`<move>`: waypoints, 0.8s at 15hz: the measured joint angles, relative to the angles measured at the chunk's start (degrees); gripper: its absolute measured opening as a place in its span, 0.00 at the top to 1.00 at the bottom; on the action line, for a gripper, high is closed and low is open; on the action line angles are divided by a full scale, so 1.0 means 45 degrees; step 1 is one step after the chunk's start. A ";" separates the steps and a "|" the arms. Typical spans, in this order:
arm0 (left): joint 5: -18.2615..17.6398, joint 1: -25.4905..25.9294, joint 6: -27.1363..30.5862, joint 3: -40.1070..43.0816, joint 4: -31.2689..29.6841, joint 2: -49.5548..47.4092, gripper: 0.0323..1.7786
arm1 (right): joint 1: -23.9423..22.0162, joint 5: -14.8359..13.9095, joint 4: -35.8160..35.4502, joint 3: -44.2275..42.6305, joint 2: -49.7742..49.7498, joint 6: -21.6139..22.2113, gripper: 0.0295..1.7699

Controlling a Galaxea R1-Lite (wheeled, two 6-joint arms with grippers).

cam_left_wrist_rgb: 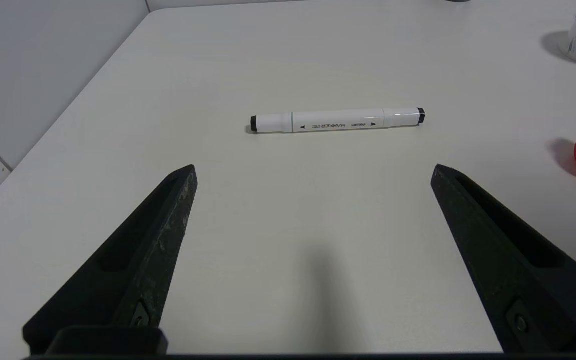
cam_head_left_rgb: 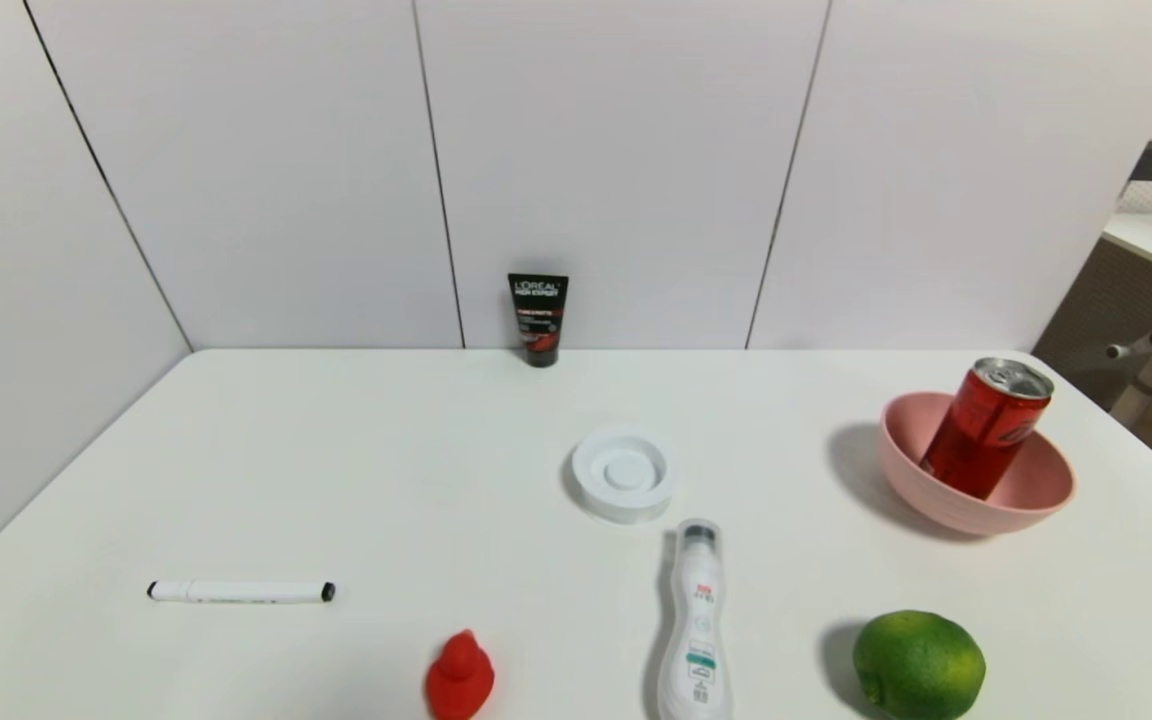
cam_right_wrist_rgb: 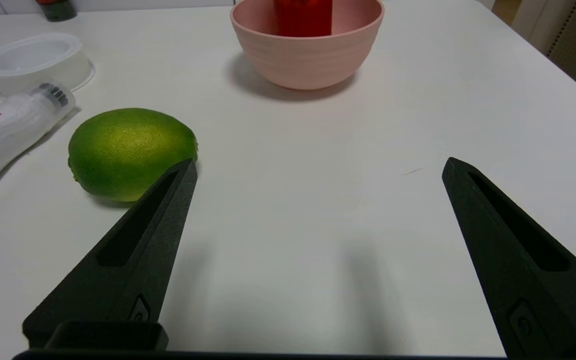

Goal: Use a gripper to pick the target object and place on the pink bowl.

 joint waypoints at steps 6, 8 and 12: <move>0.0000 0.0000 -0.0005 0.0000 0.0000 0.0000 0.05 | 0.0003 -0.0030 0.0011 0.0011 -0.0355 0.0293 0.04; 0.0000 0.0000 -0.0005 0.0000 0.0000 0.0000 0.05 | 0.0003 -0.0035 0.0011 0.0016 -0.0366 0.0293 0.04; 0.0003 -0.0005 -0.0005 0.0000 0.0000 0.0000 0.05 | 0.0003 -0.0011 0.0005 0.0016 -0.0366 0.0079 0.04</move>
